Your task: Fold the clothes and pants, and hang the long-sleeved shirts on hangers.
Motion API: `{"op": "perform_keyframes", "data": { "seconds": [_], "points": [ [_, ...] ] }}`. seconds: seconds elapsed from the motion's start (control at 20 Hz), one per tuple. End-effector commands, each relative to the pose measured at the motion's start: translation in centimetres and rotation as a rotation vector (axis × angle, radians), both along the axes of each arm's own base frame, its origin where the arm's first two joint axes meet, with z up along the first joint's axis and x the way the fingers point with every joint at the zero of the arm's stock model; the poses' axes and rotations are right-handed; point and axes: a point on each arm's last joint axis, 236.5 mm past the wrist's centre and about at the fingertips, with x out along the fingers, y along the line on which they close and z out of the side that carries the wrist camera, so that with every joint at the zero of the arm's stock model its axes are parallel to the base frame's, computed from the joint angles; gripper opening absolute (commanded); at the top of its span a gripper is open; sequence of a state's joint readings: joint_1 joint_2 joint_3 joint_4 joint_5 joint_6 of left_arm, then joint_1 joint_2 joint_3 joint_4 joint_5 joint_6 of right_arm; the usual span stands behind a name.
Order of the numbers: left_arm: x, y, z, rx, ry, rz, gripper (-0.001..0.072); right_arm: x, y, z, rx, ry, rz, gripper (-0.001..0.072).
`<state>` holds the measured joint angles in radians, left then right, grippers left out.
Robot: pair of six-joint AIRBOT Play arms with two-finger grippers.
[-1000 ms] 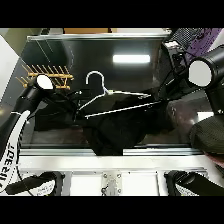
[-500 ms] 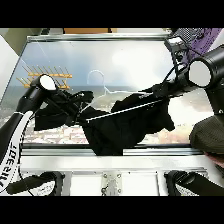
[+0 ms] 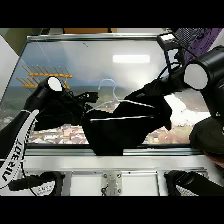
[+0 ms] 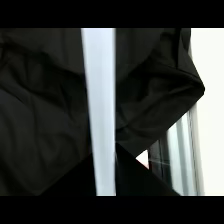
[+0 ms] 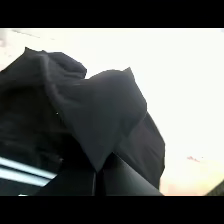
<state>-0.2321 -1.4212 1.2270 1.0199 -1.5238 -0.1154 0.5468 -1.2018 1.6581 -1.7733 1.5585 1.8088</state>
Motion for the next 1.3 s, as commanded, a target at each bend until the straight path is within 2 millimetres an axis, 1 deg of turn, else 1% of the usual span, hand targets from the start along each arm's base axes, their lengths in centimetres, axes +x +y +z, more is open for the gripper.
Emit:
{"op": "perform_keyframes", "data": {
  "seconds": [0.0, 0.15, 0.3, 0.45, 0.55, 0.65, 0.85, 0.9, 1.0, 1.1, 1.25],
  "points": [
    [0.7, 0.3, -0.1, 0.0, -0.004, 0.039, 0.0014, -1.0, 1.6, 0.0, 0.001, 0.007, 0.048, 0.0017],
    [1.7, 2.2, 0.0, 0.015, 0.037, 0.157, 0.0013, -1.9, 0.3, -0.6, -0.048, 0.058, 0.023, 0.0018],
    [1.5, 3.2, 0.1, 0.017, 0.062, 0.174, 0.0013, -2.1, -0.1, -0.7, -0.06, 0.066, 0.016, 0.0018],
    [1.6, 3.2, 0.0, 0.018, 0.06, 0.174, 0.0013, -1.9, 0.0, -0.6, -0.047, 0.058, -0.004, 0.0018],
    [1.6, 2.7, 0.0, 0.016, 0.049, 0.166, 0.0013, -1.6, 0.6, -0.5, -0.021, 0.046, 0.001, 0.0018],
    [1.7, 2.1, 0.0, 0.014, 0.037, 0.156, 0.0013, -1.6, 2.1, -0.4, 0.044, 0.043, 0.005, 0.0017],
    [2.1, 1.2, 0.0, 0.001, 0.009, 0.154, 0.0013, -1.8, 6.5, -0.3, 0.161, 0.04, 0.077, 0.0017],
    [2.1, 0.5, 0.4, -0.032, 0.016, 0.162, 0.0013, -1.9, 7.5, -0.3, 0.173, 0.032, 0.097, 0.0017],
    [2.6, -0.2, 1.2, -0.091, 0.021, 0.191, 0.0013, -1.9, 9.6, -0.6, 0.194, 0.021, 0.125, 0.0018],
    [2.8, -0.5, 1.5, -0.111, 0.023, 0.203, 0.0014, -2.0, 11.6, -0.8, 0.218, 0.008, 0.15, 0.0017],
    [2.6, -0.5, 1.5, -0.111, 0.028, 0.199, 0.0014, -1.8, 14.6, -0.4, 0.277, -0.036, 0.179, 0.0017]
  ]
}}
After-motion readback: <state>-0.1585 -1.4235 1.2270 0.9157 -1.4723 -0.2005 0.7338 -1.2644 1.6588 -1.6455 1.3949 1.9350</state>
